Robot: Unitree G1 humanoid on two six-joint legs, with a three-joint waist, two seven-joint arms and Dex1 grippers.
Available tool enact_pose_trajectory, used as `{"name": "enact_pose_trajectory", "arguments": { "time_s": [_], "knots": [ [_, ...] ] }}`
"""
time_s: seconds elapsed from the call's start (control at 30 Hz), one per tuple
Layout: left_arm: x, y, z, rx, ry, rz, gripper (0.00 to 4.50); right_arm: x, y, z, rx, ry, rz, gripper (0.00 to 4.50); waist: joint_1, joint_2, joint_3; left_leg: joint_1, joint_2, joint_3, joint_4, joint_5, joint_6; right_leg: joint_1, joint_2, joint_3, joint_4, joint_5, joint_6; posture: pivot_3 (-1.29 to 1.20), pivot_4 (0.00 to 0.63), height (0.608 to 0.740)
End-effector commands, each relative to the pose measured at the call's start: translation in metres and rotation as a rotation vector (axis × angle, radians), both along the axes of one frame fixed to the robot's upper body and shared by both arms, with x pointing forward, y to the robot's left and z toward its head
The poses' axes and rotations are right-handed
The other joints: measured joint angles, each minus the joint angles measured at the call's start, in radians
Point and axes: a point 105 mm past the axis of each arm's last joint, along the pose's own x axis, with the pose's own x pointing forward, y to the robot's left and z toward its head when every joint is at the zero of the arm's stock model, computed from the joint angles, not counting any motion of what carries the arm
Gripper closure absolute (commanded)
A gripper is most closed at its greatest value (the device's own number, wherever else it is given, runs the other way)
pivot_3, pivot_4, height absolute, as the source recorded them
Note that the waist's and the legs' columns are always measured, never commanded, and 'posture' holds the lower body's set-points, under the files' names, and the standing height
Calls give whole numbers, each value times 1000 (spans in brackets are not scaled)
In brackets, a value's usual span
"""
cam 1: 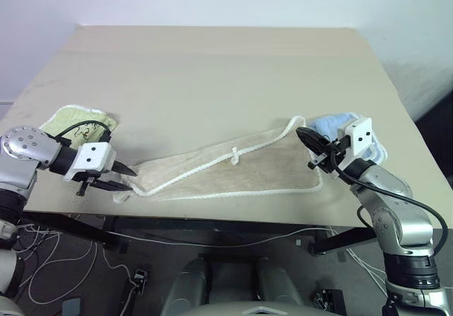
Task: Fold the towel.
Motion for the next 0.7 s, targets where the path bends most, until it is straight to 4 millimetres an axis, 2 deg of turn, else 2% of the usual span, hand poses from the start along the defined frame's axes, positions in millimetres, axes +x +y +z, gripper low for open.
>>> {"name": "enact_pose_trajectory", "arguments": {
  "time_s": [0.03,0.27,0.4,0.53,0.6,0.7],
  "knots": [
    [1,5,15,-26,-46,20,4363,-2,5,15,6,-66,15,4500,-1,0,0,0,0,0,0,0,0,0,0,0,0,0,0,0,150,740],
    [10,3,28,-140,-63,92,4437,1,6,19,-5,-81,28,4500,0,0,0,0,0,0,0,0,0,0,0,0,0,0,0,0,150,740],
    [4,1,26,-158,-40,93,4437,2,6,24,-29,-94,46,4500,-4,0,0,0,0,0,1,0,0,0,0,0,0,0,0,0,150,740],
    [4,0,24,-164,-44,104,4437,7,6,24,-86,-105,64,4500,-13,0,0,0,0,0,1,0,0,0,0,0,1,0,0,0,150,740],
    [4,-1,25,-175,-46,107,4437,11,12,24,-168,-117,111,4500,-18,0,0,0,0,0,1,0,0,0,0,0,1,0,0,0,150,740],
    [6,-3,24,-184,-55,111,4500,23,11,20,-378,-129,159,3887,-22,0,0,0,0,0,2,0,0,0,0,0,2,0,0,0,150,740]
  ]
}}
